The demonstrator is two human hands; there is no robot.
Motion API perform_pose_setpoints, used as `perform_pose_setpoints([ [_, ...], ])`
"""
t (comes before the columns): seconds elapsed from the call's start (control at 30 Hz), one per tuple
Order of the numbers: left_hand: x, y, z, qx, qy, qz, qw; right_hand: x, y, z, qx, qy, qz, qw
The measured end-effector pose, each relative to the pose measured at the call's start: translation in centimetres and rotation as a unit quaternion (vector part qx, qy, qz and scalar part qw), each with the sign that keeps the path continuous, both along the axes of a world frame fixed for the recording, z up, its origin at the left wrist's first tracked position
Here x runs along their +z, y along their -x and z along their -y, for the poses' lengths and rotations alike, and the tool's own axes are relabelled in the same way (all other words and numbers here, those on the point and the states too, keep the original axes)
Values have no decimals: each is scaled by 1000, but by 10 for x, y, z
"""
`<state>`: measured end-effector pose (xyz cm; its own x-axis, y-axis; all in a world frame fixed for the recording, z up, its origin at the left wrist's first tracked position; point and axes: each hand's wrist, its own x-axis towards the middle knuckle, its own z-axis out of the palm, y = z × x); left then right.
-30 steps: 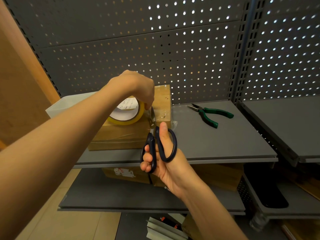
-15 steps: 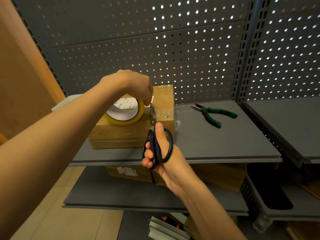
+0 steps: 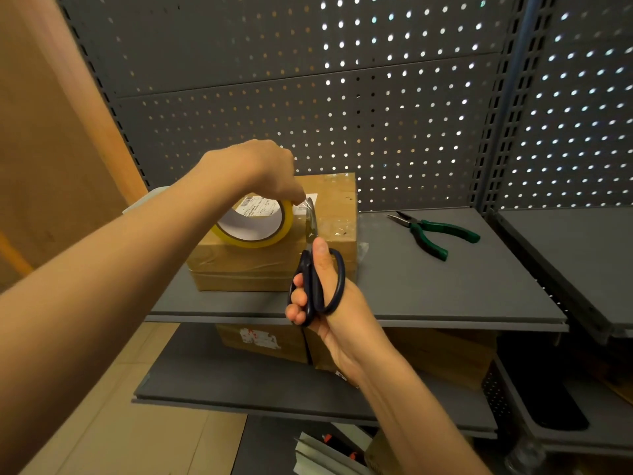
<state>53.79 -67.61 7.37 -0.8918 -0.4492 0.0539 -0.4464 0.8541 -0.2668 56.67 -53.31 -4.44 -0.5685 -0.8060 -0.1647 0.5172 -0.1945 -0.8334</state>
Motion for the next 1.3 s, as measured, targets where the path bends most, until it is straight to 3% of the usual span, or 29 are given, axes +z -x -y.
perform_pose_setpoints([
  [0.2,-1,-7,-1,-6,17,-22,1000,-3,-1,5,-27,-4,-8,1000],
  [0.33,2,-13,10,28,-35,-50,998,3,12,-9,-100,15,11,995],
  [0.47,2,-19,17,36,-70,-74,994,8,31,-29,-146,-40,-141,978],
  [0.57,1,-21,15,33,-63,-84,994,7,50,-39,-214,-120,-276,929],
  [0.67,0,-23,14,35,-53,-85,994,1,70,-49,-281,-250,-444,813],
  [0.87,1,-26,5,36,-22,-95,995,-8,80,-59,-301,-417,-538,668],
  [1.1,1,-27,1,35,-45,-106,993,-19,72,-56,-219,-510,-574,602],
  [1.3,3,-31,3,39,-56,-105,992,-27,70,-52,-207,-529,-585,578],
])
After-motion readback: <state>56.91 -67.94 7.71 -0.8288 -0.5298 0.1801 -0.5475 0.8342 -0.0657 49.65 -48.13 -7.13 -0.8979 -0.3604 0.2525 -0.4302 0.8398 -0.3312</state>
